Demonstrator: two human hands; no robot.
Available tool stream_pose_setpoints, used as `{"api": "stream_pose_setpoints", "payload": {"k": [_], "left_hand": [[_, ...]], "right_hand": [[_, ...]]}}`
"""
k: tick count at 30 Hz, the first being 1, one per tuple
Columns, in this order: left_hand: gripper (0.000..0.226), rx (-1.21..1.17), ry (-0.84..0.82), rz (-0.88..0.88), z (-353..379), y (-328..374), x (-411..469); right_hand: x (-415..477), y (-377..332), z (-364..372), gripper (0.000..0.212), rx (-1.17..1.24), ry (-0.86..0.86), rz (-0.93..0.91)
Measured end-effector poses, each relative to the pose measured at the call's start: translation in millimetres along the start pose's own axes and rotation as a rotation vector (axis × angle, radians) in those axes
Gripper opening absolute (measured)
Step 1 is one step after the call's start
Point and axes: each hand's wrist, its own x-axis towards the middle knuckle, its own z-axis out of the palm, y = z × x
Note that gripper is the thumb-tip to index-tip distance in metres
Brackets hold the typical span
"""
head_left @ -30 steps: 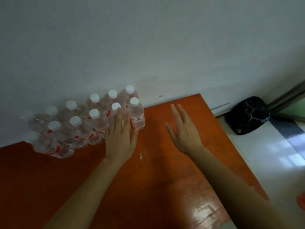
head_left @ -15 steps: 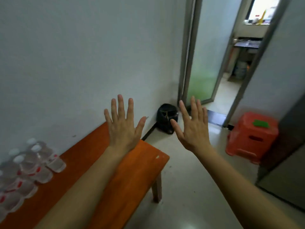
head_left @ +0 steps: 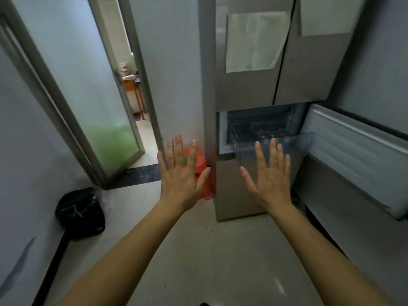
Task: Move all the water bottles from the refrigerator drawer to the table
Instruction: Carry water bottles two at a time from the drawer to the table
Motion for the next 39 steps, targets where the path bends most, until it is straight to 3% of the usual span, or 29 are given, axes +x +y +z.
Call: {"api": "stream_pose_setpoints", "payload": {"k": [12, 17, 22, 27, 33, 39], "left_hand": [[0.082, -0.154, -0.198, 0.207, 155.5, 143.0, 207.2], [0.08, -0.163, -0.299, 0.269, 204.8, 189.6, 265.0], [0.08, -0.127, -0.401, 0.237, 268.5, 209.6, 313.1], [0.081, -0.075, -0.541, 0.072, 324.8, 214.4, 351.6], [0.075, -0.043, -0.676, -0.128, 359.3, 211.7, 375.8], [0.068, -0.056, -0.812, -0.278, 389.3, 205.5, 380.6]], "right_hand": [[127.9, 188.9, 27.6, 0.084, -0.181, -0.027, 0.175], [166.9, 252.9, 40.9, 0.083, -0.167, -0.015, 0.3], [220.9, 311.7, 91.2, 0.081, -0.097, -0.061, 0.306], [295.4, 353.1, 154.7, 0.078, -0.039, -0.246, 0.225], [385.8, 370.7, 218.2, 0.074, -0.016, -0.524, -0.015], [411.5, 362.6, 276.3, 0.066, 0.012, -0.822, -0.099]]}}
